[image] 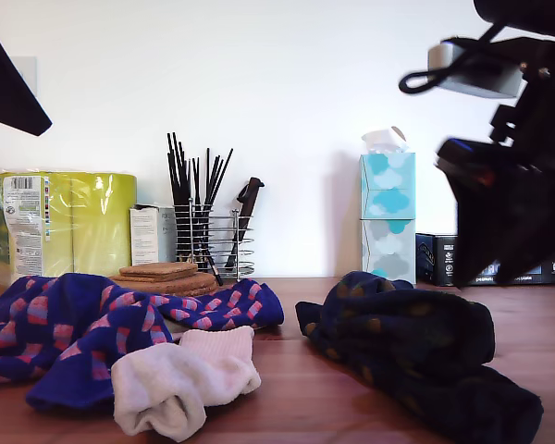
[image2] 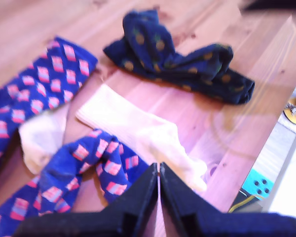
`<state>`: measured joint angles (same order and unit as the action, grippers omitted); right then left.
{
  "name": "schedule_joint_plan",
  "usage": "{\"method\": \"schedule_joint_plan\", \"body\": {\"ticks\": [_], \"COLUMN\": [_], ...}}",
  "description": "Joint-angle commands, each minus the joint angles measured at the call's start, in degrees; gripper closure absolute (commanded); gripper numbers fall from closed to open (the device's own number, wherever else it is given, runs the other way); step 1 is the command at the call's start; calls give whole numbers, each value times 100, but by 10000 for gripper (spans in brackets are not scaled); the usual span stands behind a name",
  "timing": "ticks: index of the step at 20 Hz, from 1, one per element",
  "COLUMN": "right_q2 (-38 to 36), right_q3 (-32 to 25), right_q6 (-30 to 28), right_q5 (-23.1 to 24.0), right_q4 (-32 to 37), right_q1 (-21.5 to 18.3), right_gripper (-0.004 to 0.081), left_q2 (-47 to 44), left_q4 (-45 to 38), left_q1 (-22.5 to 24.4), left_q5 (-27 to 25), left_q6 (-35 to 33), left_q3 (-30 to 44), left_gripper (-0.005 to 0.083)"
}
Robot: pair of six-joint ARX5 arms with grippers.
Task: Pair up the socks based on colour and pattern, by placing each sock on top of its pair
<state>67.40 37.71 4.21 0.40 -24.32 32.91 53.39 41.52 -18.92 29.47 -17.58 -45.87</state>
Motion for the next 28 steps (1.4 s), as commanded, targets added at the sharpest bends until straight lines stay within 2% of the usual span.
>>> {"method": "schedule_joint_plan", "body": {"ticks": [1, 3, 7, 8, 9, 10, 11, 14, 18, 21, 28], "right_q2": [229, 590, 1217, 1250, 1244, 1215, 1207, 1126, 992, 997, 1222], "right_q3": [15, 28, 35, 37, 63, 109, 179, 647, 1377, 1449, 1152], "right_q6": [-52, -120, -122, -107, -52, 11, 66, 358, 704, 807, 938], "right_q5": [-184, -446, -595, -708, -813, -894, -957, -1078, -1104, -1202, -1204], "right_q4": [289, 501, 562, 533, 448, 334, 243, -328, -1517, -2168, -2107], "right_q1": [-109, -168, -304, -304, -302, -302, -284, -221, -216, -216, -146], "right_gripper": [404, 404, 412, 472, 584, 737, 773, 783, 783, 783, 783], "left_q2": [0, 0, 0, 0, 0, 0, 0, 0, 0, 0, 0], "left_q4": [-87, -98, -96, -96, -94, -90, -90, -83, -83, -85, -85], "left_q1": [17, 17, 15, 15, 15, 15, 15, 15, 15, 15, 17], "left_q5": [2, 2, 4, 4, 4, 4, 4, 4, 4, 4, 2], "left_q6": [-46, -46, -44, -44, -44, -44, -44, -42, -42, -42, -42], "left_q3": [0, 0, 0, 0, 0, 0, 0, 0, 0, 0, 0], "left_gripper": [793, 793, 793, 793, 793, 793, 793, 793, 793, 793, 793]}}
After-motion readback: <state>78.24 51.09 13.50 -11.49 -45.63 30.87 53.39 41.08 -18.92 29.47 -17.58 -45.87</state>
